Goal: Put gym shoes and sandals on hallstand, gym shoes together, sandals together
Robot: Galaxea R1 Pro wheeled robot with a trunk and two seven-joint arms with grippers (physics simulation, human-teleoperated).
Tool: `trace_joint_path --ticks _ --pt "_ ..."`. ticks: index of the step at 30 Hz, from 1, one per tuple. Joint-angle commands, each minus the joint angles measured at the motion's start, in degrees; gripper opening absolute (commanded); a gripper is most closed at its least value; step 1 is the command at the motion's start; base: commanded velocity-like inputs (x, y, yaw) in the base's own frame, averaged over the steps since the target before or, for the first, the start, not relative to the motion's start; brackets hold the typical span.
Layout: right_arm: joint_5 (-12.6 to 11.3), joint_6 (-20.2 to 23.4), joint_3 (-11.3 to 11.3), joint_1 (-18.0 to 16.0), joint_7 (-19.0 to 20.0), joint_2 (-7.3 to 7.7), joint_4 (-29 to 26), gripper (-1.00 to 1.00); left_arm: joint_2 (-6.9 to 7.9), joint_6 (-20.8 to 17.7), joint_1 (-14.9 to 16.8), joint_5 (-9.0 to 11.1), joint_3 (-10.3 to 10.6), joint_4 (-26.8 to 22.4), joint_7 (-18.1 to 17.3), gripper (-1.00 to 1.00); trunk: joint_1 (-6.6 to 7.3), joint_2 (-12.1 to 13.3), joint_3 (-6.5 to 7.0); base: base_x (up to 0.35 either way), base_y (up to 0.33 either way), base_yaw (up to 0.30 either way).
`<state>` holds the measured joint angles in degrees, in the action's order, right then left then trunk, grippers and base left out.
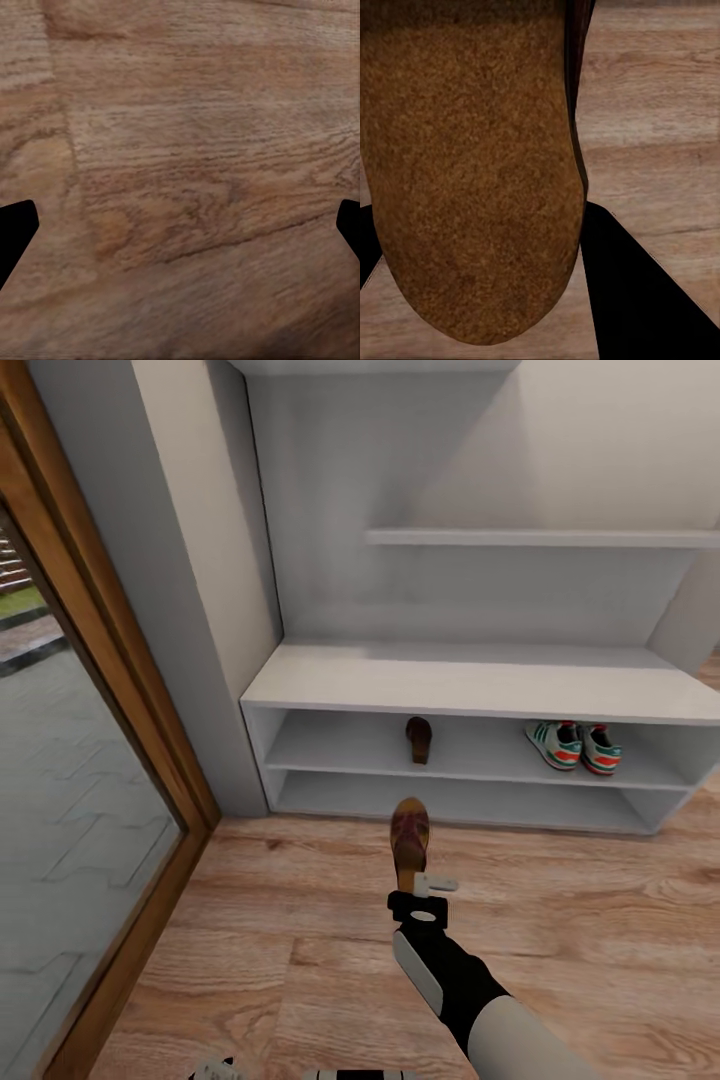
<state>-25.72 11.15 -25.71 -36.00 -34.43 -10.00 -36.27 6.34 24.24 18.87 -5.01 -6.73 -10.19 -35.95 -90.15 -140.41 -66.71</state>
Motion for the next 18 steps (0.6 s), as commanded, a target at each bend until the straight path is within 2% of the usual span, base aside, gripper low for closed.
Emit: trace_joint_path --ticks 1,14,18 --pt "-0.21 0.28 -0.14 -0.04 -0.38 0.0 -0.03 -1.0 -0.06 0.24 0.03 -0.53 -0.45 0.06 -0.19 1.0 0.01 -0.02 -0.09 0.0 0.0 0.248" --pt "-0.13 0.28 -0.04 -0.04 -0.38 0.0 0.24 -1.0 -0.18 0.37 0.03 -0.53 -0.39 0.09 -0.18 1.0 0.01 -0.02 -0.76 0.0 0.0 0.234" --pt "-0.09 0.47 0.14 -0.04 -0.44 0.0 0.06 -1.0 -0.46 0.25 0.03 -0.59 -0.39 0.14 0.07 1.0 0.01 -0.02 -0.82 0.0 0.0 0.049"
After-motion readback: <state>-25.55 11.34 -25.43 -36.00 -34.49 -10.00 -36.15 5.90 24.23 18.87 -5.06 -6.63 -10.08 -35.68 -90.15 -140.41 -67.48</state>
